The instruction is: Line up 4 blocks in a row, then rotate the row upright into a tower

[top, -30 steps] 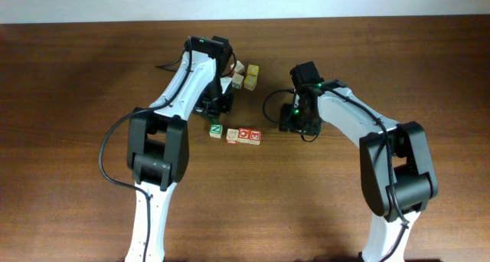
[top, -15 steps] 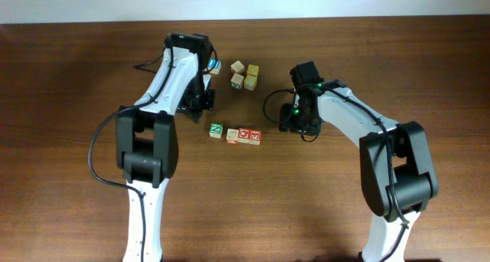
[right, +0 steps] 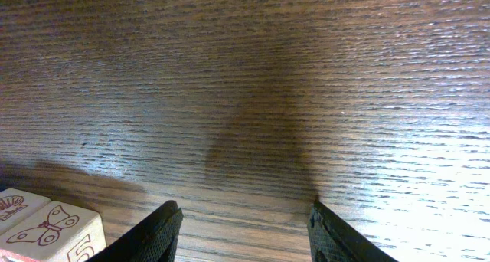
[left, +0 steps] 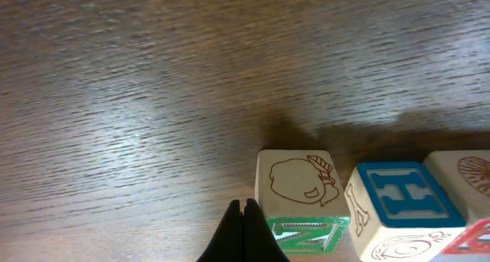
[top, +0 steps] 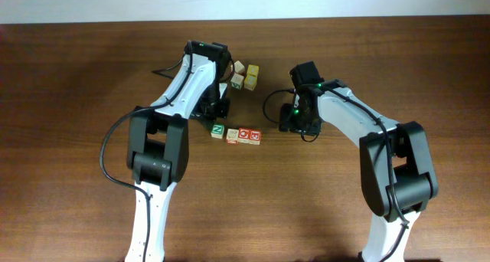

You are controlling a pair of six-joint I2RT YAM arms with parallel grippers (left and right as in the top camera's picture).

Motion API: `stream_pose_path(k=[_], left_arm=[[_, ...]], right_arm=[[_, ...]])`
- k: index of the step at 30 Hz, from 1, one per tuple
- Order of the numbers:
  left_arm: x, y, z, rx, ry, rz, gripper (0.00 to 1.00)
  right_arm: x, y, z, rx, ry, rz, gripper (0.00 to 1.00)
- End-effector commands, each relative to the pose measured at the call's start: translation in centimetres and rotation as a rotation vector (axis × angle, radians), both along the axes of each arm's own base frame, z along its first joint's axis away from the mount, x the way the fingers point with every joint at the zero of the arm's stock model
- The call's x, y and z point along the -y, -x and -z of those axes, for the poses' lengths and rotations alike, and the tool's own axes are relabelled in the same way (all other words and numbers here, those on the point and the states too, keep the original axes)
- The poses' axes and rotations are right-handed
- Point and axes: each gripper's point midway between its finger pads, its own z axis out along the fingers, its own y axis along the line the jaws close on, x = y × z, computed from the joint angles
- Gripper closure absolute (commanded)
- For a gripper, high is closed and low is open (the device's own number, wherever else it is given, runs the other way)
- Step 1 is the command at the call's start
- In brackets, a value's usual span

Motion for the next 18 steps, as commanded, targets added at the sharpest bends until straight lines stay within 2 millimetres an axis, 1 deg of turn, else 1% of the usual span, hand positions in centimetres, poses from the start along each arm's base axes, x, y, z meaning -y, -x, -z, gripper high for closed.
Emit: stream_pose_path(k=[1,5,7,10,12,13,14,15,17,18], left_arm=[[1.2,0.7,0.6,-0.028,0.024,-0.002,1.0],[2.6,1.1,0.7,-0.023,0.025,0.032,1.0],[2.9,1.2,0.7,-0.022,0.026,0.039,1.0],[2.8,1.1,0.7,-0.018,0.023,0.039,0.98],[2.3,0.7,0.7,-0.007,0.015,0.033,0.98],[1.8,0.4,0.5,0.001,0.011,0.024,0.99],[1.2,0.0,0.2,0.01,0.0,0.016,0.99],[0.3,-0.7,-0.7,0.024,-0.006,-0.003,0.99],[-0.9,-2.1,-2.5,0.058,0.003,-0.039,1.0],[-1.6,-3.0,-3.9,0.085,0.011,-0.061,1.0]], right_arm=[[0.5,1.4,1.9,-0.048,0.037,-0.01,0.45],[0.5,1.4,1.9,-0.048,0.037,-0.01,0.45],[0.5,1.4,1.9,-0.048,0.037,-0.01,0.45],[0.5,1.4,1.9,-0.047,0.037,-0.01,0.46],[0.4,1.3,1.7,-0.046,0.029,-0.019,0.47],[0.4,1.2,1.4,-0.047,0.026,-0.021,0.5],[0.4,1.1,0.7,-0.047,0.027,-0.023,0.52],[0.2,0.8,-0.8,-0.033,0.023,-0.037,0.52],[-0.2,0.4,-3.3,0.001,0.012,-0.046,0.52],[-0.6,0.3,-5.4,0.033,0.0,-0.055,0.52]])
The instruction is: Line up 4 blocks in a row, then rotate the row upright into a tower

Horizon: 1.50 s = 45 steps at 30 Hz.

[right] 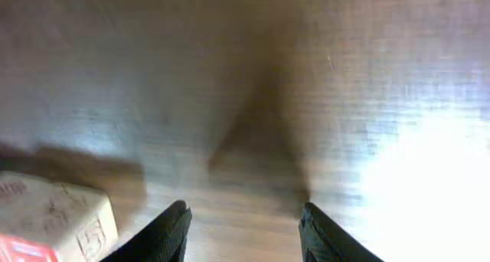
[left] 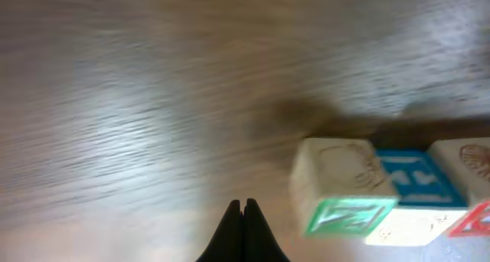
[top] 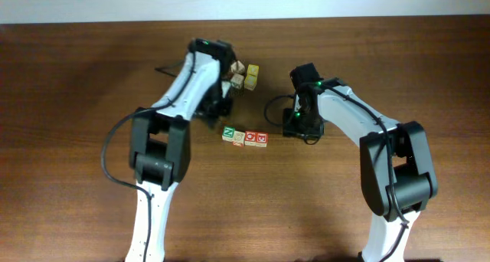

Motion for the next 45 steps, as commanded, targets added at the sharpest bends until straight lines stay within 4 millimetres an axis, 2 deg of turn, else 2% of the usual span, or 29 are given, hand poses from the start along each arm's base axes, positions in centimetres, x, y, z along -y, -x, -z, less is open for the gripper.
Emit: stream_pose_path(k=[1,3,5,8,10,14,17,19,21,26,30,35,37,40,41,43,45], left_arm=[[-3.1,-4.2,-4.8,0.135,0.017,-0.098,1.0],[-4.6,-5.9,-8.4,0.222,0.038,-0.139,1.0],[-5.8,-7.5,-11.9,0.33,0.064,-0.173,1.0],[-7.8,-9.0,-16.6,0.483,0.093,-0.217,1.0],[-9.4,-9.4,-18.0,0.533,0.077,-0.244,0.98],[-13.1,-9.7,-18.0,0.539,0.037,-0.32,1.0],[-14.6,-9.7,-17.8,0.536,0.028,-0.361,1.0],[-15.0,-9.7,-17.8,0.537,0.026,-0.368,1.0],[-14.9,-9.7,-17.8,0.537,0.026,-0.368,1.0],[-14.9,-9.7,-17.8,0.537,0.027,-0.367,1.0],[-14.8,-9.7,-17.8,0.536,0.027,-0.365,1.0],[-14.6,-9.7,-17.8,0.536,0.029,-0.362,1.0],[-14.3,-9.7,-17.8,0.535,0.035,-0.358,1.0],[-13.7,-9.7,-17.8,0.531,0.058,-0.356,1.0],[-13.2,-9.6,-17.8,0.527,0.07,-0.35,1.0],[-12.1,-9.6,-17.8,0.52,0.097,-0.334,1.0],[-10.3,-9.4,-17.5,0.499,0.132,-0.308,1.0]], right_arm=[[-1.9,-1.6,-6.8,0.149,-0.051,-0.046,0.52],[-3.7,-0.7,-9.5,0.192,-0.089,-0.073,0.53],[-5.8,0.4,-10.9,0.212,-0.105,-0.08,0.56],[-8.5,1.9,-10.4,0.219,-0.049,-0.05,0.62],[-9.8,2.6,-9.4,0.228,0.01,-0.032,0.73],[-14.0,3.7,-6.0,0.249,0.045,-0.088,0.96],[-15.5,4.0,-3.5,0.234,0.054,-0.114,0.96],[-15.4,4.1,-2.0,0.209,0.07,-0.097,0.96],[-15.2,3.8,-1.4,0.205,0.078,-0.092,0.96],[-15.0,2.5,-1.3,0.268,0.107,-0.076,0.96],[-14.9,2.5,-0.3,0.254,0.118,-0.078,0.96],[-15.0,2.5,-0.3,0.254,0.117,-0.079,0.96],[-15.9,2.5,-1.7,0.251,0.071,-0.121,0.96],[-16.7,1.9,-6.4,0.286,0.026,-0.133,0.96],[-16.7,1.4,-9.1,0.304,-0.002,-0.121,0.96],[-15.4,0.5,-12.2,0.325,-0.024,-0.085,0.96],[-13.7,0.1,-13.7,0.302,-0.059,-0.076,0.96]])
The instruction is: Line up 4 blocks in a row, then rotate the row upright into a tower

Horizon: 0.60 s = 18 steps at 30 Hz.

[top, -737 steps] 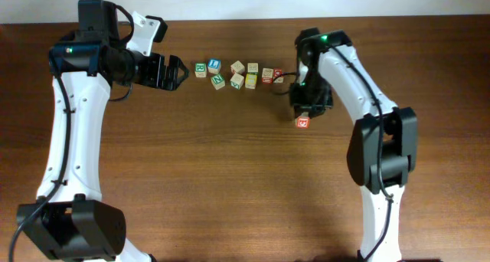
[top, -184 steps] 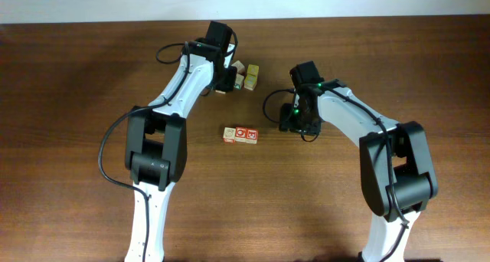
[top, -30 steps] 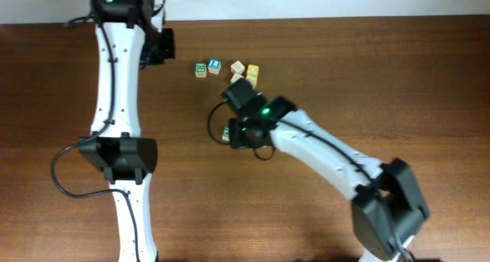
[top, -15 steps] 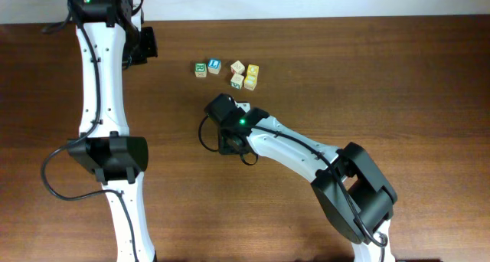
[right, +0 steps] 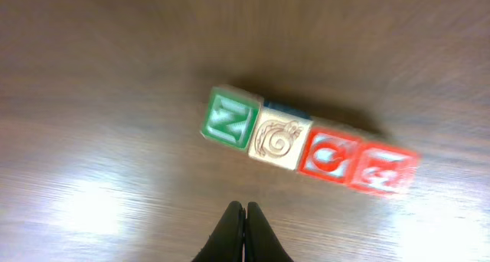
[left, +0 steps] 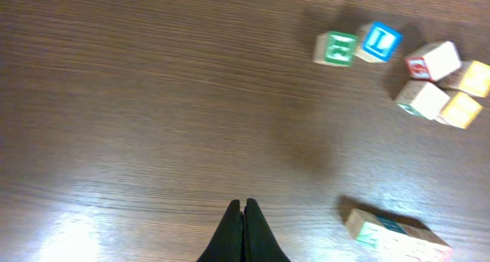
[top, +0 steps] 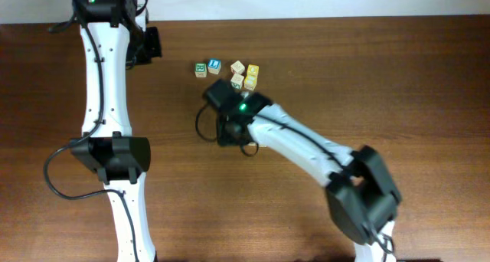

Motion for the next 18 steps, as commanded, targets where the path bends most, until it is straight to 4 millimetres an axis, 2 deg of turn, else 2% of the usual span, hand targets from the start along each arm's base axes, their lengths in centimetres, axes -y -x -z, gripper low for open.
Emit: stream_pose_path(k=[1,3,6,10,12,15,18], left_arm=[[3.8,0.7,-0.4,-0.008,0.062,0.062,1.0],[4.9,1.2,0.5,-0.044,0.06,0.084,1.0],[6.0,2.4,2.9,-0.137,0.052,0.107,1.0],[6.3,3.7,6.5,-0.247,0.042,0.122,1.0],[6.2,4.3,8.4,-0.297,0.038,0.12,1.0],[6.1,5.6,11.4,-0.375,0.033,0.123,1.0],[7.5,6.7,13.5,-0.42,0.104,0.201,1.0]], right_arm=[[2.7,-1.7,-5.7,0.007,-0.139,-0.024,0.93],[5.2,-1.5,-4.9,-0.072,-0.143,0.01,0.93],[8.7,-1.1,-2.7,-0.152,-0.122,0.026,0.94],[11.3,0.0,1.2,-0.228,-0.107,0.068,0.96],[11.6,0.6,2.9,-0.25,-0.135,0.077,0.96],[10.8,1.0,5.2,-0.245,-0.195,0.067,0.96],[10.8,1.1,6.2,-0.233,-0.204,0.077,0.96]])
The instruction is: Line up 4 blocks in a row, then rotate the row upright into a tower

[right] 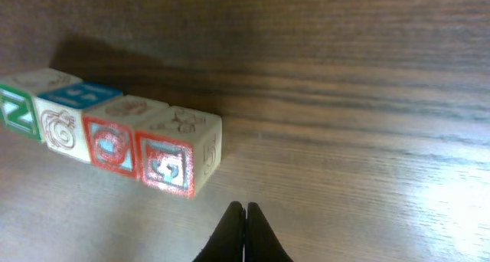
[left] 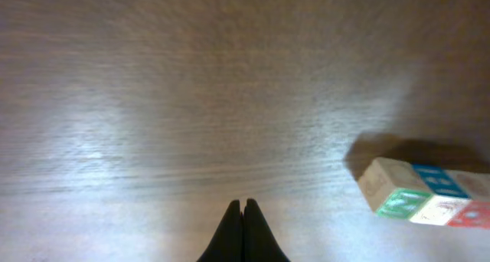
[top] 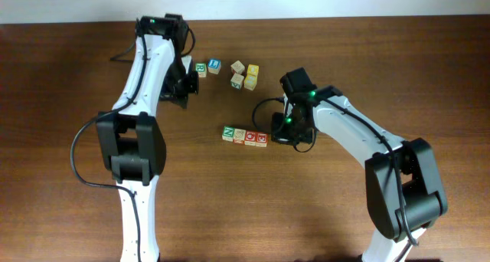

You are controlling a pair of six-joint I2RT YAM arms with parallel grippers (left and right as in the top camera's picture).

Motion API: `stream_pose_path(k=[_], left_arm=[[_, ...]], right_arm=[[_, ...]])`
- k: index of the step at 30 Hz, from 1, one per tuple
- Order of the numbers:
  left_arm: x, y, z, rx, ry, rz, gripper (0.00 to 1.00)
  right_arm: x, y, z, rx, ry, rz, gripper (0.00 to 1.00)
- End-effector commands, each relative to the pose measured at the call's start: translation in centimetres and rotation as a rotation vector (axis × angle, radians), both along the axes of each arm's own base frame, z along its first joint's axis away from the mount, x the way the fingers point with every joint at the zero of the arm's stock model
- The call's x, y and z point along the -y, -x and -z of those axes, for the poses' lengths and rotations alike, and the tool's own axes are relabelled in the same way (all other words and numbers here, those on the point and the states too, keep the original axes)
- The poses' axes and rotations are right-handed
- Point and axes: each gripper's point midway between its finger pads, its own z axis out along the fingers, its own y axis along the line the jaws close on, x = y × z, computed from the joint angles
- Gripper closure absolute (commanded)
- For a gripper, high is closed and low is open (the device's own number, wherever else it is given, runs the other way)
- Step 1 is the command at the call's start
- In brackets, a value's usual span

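Note:
A row of four lettered blocks (top: pixel 245 135) lies mid-table, with a green N block (top: pixel 228 132) at its left end and a red-faced block (top: pixel 262 139) at its right end. My right gripper (top: pixel 285 133) is shut and empty just right of the red end; in the right wrist view its tips (right: pixel 245 212) sit below and to the right of the row (right: pixel 115 135), clear of it. My left gripper (top: pixel 184 92) is shut and empty at the back left, well away from the row (left: pixel 429 197), which is blurred in the left wrist view past its tips (left: pixel 244 208).
Several loose blocks (top: pixel 243 74) sit in a cluster at the back of the table. A green and a blue block (top: pixel 207 66) stand side by side left of them, close to the left arm. Brown wood table (top: pixel 367 216).
The left arm came down from the far back-left corner to a spot beside the green and blue blocks. My right gripper, then over the row, is now low beside its red end. Both stay shut.
First my shut left gripper was against the green N end of the row and the right stood open to the row's right. Then both had drawn slightly away. Later the left was high at the far back and the right was shut over the row. Now both sit low.

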Motion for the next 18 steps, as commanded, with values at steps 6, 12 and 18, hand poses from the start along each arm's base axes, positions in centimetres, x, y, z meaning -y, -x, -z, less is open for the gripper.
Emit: stream_pose_path(k=[6,12,18], left_arm=[[4.2,3.0,3.9,-0.073,0.195,0.227,1.0],[7.1,4.1,5.4,-0.074,0.199,0.318,1.0],[7.9,4.7,5.3,-0.087,0.199,0.343,1.0]], right_arm=[[-0.3,0.5,1.4,-0.002,-0.035,0.007,0.96],[-0.7,0.2,1.6,0.016,-0.042,0.0,0.96],[-1.1,0.8,2.9,-0.022,-0.037,-0.01,0.95]])
